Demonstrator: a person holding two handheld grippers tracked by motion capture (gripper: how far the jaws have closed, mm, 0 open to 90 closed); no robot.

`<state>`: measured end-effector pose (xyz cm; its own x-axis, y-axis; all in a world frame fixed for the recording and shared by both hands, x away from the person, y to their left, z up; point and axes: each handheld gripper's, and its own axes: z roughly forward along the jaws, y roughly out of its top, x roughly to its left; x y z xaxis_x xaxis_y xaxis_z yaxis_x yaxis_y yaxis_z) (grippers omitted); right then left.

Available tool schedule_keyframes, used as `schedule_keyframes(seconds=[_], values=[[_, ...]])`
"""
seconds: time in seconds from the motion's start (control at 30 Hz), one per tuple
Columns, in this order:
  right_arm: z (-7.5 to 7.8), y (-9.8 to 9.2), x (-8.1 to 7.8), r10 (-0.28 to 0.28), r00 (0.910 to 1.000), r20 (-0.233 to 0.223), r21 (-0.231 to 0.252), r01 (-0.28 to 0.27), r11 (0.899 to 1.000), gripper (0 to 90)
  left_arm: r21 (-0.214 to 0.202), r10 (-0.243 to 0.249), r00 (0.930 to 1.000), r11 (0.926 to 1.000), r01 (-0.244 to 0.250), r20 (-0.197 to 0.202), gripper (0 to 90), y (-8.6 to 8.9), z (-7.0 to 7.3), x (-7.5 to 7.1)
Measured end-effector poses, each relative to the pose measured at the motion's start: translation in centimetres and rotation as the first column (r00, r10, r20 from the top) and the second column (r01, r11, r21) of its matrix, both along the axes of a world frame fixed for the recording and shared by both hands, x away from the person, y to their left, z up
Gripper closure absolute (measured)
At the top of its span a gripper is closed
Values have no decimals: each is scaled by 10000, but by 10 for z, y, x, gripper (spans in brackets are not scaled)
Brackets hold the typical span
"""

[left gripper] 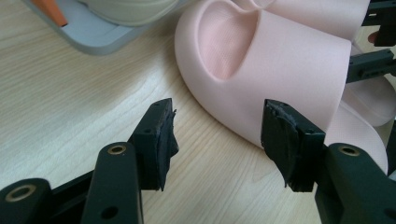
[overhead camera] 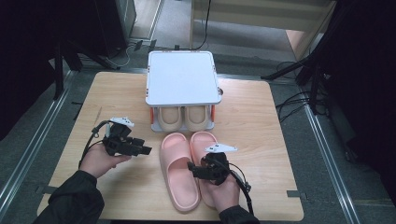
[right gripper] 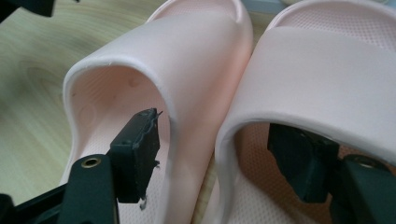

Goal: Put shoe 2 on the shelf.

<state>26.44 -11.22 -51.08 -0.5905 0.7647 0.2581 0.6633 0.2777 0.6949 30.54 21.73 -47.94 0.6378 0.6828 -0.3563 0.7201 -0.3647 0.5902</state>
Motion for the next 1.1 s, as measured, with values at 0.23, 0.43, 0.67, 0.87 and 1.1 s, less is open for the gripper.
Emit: schedule_keyframes(seconds=[0.23, 0.43, 0.67, 0.87, 1.1], values=[[-2, 9, -1, -623, 9978, 232, -331, 630, 9975, 365, -26, 321, 9995, 9995, -321, -27, 443, 10, 0, -8], [-1, 14, -1, -617, 9970, 460, -606, 644, 9961, 437, -54, 418, 9991, 9991, -418, -26, 456, 14, 0, -11], [0, 15, -1, -160, 9990, 413, -698, 189, 9974, 586, -274, 359, 9992, 9990, -364, -194, 526, 13, 1, -12], [2, 9, 3, -336, 9993, 185, -591, 346, 9977, 701, -351, 417, 9988, 9985, -426, -259, 536, 15, 1, -11], [4, 4, 7, -296, 9994, -186, -272, 291, 9992, 743, -363, 494, 9985, 9981, -503, -241, 537, 17, 2, -11]])
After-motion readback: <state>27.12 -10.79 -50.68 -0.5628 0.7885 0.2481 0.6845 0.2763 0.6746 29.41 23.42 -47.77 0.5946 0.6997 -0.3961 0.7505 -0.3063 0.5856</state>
